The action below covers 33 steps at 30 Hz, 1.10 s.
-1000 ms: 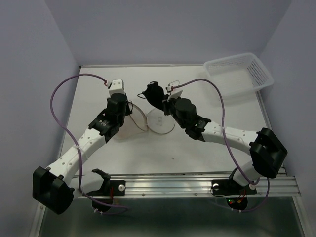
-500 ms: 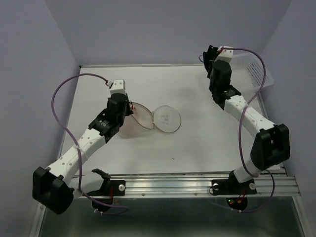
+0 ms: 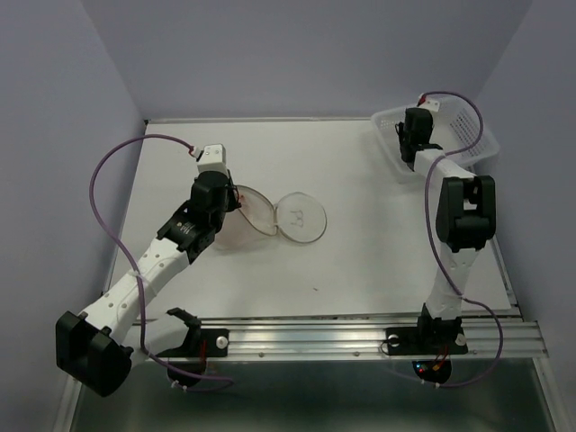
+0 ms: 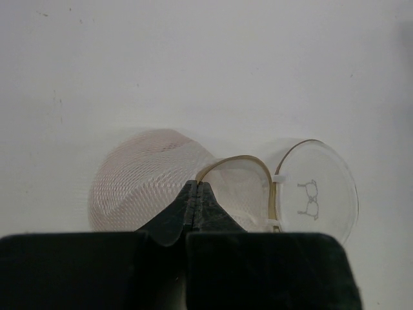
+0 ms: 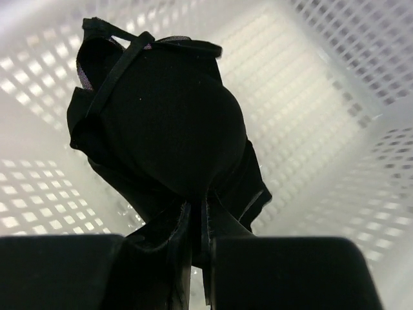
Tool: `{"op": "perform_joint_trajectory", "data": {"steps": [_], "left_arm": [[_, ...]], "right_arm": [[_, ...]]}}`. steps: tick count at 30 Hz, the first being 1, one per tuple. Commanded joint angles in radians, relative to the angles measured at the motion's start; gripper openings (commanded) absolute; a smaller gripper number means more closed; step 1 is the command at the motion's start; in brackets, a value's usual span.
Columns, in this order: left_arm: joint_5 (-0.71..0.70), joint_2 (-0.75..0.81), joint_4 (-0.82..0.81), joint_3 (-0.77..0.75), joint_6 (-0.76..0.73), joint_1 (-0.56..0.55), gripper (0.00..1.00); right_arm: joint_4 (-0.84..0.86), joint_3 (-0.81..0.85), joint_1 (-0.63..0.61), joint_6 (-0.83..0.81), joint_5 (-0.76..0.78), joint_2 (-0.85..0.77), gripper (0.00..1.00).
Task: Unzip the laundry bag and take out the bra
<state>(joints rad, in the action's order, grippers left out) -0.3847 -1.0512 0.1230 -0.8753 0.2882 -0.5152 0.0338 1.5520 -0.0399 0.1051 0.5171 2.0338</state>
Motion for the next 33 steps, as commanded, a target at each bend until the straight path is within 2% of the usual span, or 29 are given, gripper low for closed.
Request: {"op": "perform_joint_trajectory", "data": {"steps": [1,3,4,6,7,10,13,20,24,27,33], "left_arm": [[0.000,0.033,-0.054,0.010,-0.020,0.001,0.00],[0.001,0.034,-0.052,0.010,-0.023,0.001,0.00],[0.001,0.036,-0.054,0.010,-0.024,0.001,0.00],[0.003,0.039,-0.057,0.012,-0.024,0.000,0.00],[0.004,0.040,-0.057,0.013,-0.026,0.001,0.00],[0.013,0.045,-0.059,0.013,-0.027,0.000,0.00],[0.032,0.048,-0.066,0.015,-0.029,0.003,0.00],[0.069,0.046,-0.092,0.029,-0.047,0.003,0.00],[0.107,0.037,-0.109,0.038,-0.054,0.004,0.00],[0.127,0.025,-0.114,0.041,-0.054,0.003,0.00],[0.145,0.000,-0.115,0.047,-0.050,0.003,0.00]], "right_arm": [[-0.014,0.085,-0.002,-0.002,-0.057,0.052,0.05],[-0.026,0.094,-0.002,0.005,-0.071,0.068,0.17],[-0.026,0.092,-0.002,0.007,-0.071,0.066,0.31],[-0.028,0.085,-0.002,0.004,-0.065,0.049,0.47],[-0.029,0.076,-0.002,-0.004,-0.058,0.039,0.60],[-0.032,0.063,-0.002,-0.021,-0.058,-0.038,0.76],[-0.031,0.033,-0.002,-0.019,-0.107,-0.153,0.85],[-0.029,-0.113,-0.014,0.054,-0.402,-0.415,0.93],[0.037,-0.240,-0.098,0.105,-0.616,-0.523,0.94],[0.110,-0.332,-0.271,0.111,-0.701,-0.555,0.94],[0.274,-0.482,-0.503,0.166,-0.764,-0.521,0.93]]}}
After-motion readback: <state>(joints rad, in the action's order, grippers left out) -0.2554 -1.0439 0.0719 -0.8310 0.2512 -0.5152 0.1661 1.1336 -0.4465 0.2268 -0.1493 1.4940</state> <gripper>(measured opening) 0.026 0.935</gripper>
